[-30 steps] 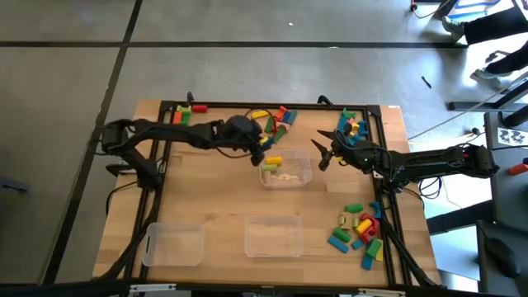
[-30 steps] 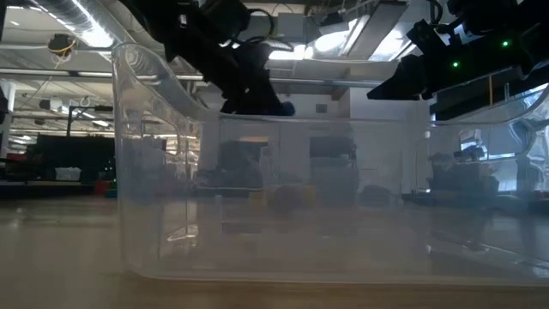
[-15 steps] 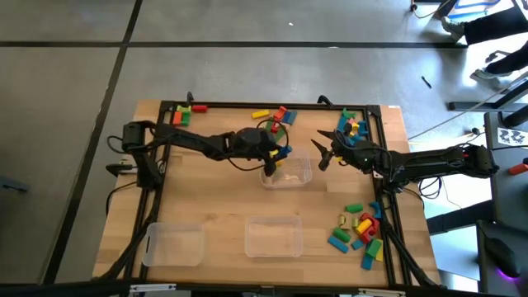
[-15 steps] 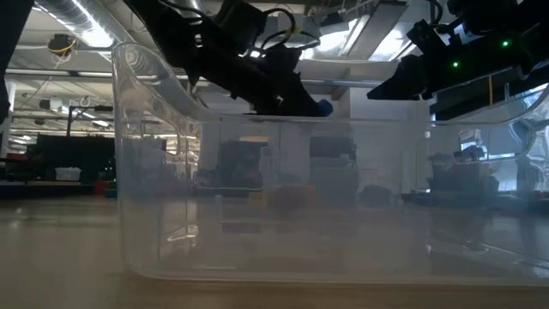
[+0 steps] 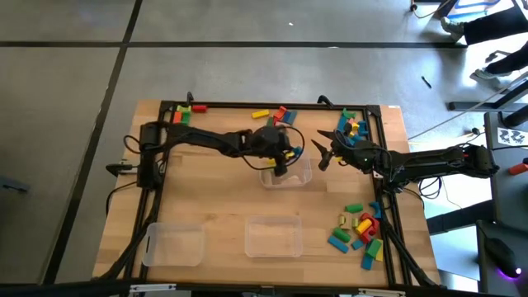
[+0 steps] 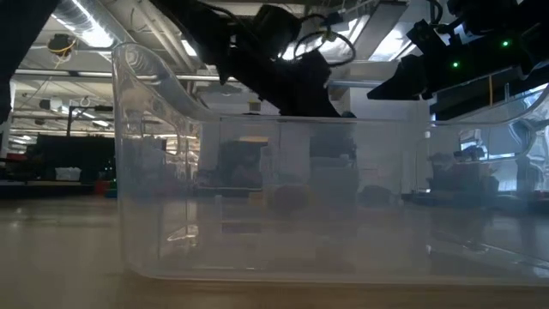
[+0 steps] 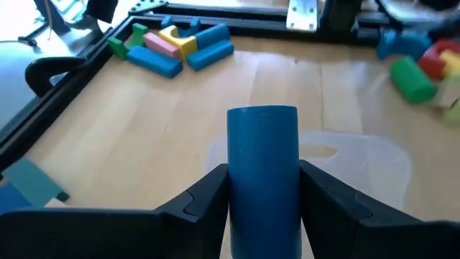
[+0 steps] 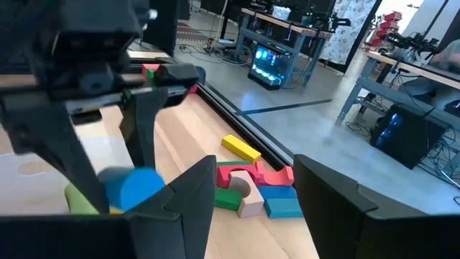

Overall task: Sort blocks by size
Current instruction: Put the blue cylindrical block into the top transparent bin, then put the red cylindrical block into the top transparent bin

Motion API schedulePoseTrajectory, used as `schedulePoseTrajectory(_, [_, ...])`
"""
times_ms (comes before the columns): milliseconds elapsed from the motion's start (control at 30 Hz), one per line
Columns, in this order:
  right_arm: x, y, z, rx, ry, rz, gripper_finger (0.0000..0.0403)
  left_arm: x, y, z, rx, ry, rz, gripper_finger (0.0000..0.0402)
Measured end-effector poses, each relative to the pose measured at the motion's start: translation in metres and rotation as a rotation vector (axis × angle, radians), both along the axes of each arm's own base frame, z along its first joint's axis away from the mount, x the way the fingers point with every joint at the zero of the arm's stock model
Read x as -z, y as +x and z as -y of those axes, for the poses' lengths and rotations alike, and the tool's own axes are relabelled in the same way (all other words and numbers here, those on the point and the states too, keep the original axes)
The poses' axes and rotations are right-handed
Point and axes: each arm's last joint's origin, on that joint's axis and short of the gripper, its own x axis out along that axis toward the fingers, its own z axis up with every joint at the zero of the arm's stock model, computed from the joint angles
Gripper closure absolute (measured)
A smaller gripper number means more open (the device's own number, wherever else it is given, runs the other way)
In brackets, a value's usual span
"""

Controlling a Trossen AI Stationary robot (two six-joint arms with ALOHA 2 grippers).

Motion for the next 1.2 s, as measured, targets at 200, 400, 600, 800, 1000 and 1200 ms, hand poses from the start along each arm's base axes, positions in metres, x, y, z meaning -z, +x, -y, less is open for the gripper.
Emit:
schedulePoseTrajectory(200, [0.000, 0.000, 0.000, 0.000, 0.001, -0.004, 0.0217, 0.010, 0.002, -0.001, 0.078, 0.130, -0.053, 0.0257])
schedulePoseTrajectory(400, [0.001, 0.000, 0.000, 0.000, 0.001, -0.006, 0.0217, 0.007, 0.004, -0.001, 0.075, 0.136, -0.018, 0.0257])
schedulePoseTrajectory(600, [0.001, 0.000, 0.000, 0.000, 0.001, -0.005, 0.0217, 0.007, 0.004, -0.001, 0.066, 0.117, -0.022, 0.0227])
schedulePoseTrajectory(800, [0.001, 0.000, 0.000, 0.000, 0.001, -0.006, 0.0217, 0.007, 0.003, 0.000, 0.059, 0.099, -0.032, 0.0194])
schedulePoseTrajectory(1000, [0.001, 0.000, 0.000, 0.000, 0.001, -0.009, 0.0217, -0.022, -0.012, 0.004, 0.063, 0.094, -0.054, 0.0191])
schedulePoseTrajectory(1200, [0.001, 0.000, 0.000, 0.000, 0.001, -0.011, 0.0217, -0.059, -0.040, 0.007, 0.006, 0.116, -0.120, 0.0199])
